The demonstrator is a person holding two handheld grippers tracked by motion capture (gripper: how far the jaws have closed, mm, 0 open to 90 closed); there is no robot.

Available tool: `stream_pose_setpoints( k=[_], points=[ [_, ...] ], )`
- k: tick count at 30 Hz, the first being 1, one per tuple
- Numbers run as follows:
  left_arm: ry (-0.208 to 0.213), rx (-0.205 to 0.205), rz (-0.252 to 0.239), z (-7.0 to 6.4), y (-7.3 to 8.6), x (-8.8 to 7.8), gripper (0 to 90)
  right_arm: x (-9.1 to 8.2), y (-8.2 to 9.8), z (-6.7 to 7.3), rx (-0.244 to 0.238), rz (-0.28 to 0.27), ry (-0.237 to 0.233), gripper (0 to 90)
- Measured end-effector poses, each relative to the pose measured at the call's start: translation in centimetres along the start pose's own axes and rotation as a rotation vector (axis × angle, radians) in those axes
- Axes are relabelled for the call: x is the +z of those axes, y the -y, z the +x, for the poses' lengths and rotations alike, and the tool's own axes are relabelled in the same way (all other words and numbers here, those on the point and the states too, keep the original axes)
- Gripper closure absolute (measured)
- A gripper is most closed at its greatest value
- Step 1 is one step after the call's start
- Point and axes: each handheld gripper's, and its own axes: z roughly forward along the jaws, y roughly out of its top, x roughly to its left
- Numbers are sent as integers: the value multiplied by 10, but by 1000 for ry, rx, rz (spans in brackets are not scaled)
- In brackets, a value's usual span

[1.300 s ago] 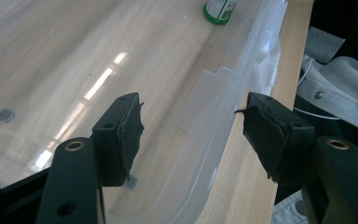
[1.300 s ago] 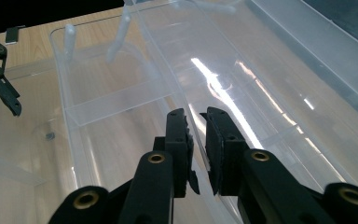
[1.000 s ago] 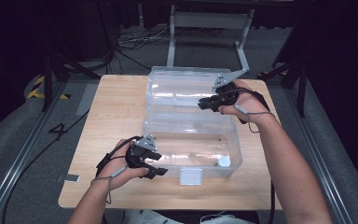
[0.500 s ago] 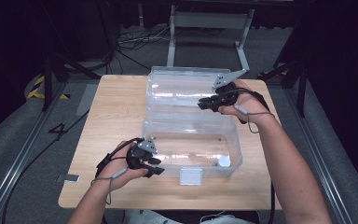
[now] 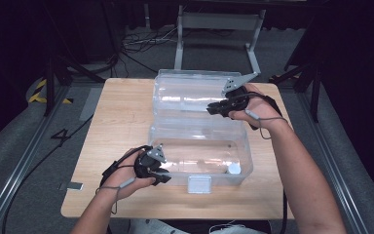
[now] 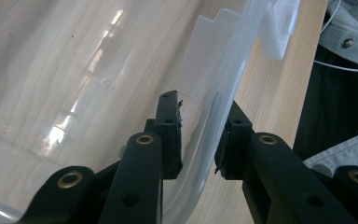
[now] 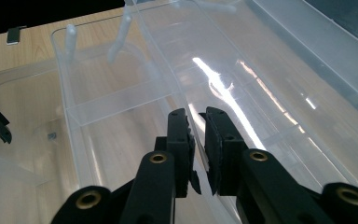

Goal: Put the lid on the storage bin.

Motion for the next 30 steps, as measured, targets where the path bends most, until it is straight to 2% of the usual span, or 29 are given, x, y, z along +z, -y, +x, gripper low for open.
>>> stream_pose_setpoints(
  k=[7, 30],
  points=[
    [5, -12, 3, 0, 0, 0, 740, -2, -1, 4, -3, -2, -5, 816],
    [9, -20, 4, 1, 0, 0, 738, -15, 0, 24, -57, -3, -13, 813]
  ],
)
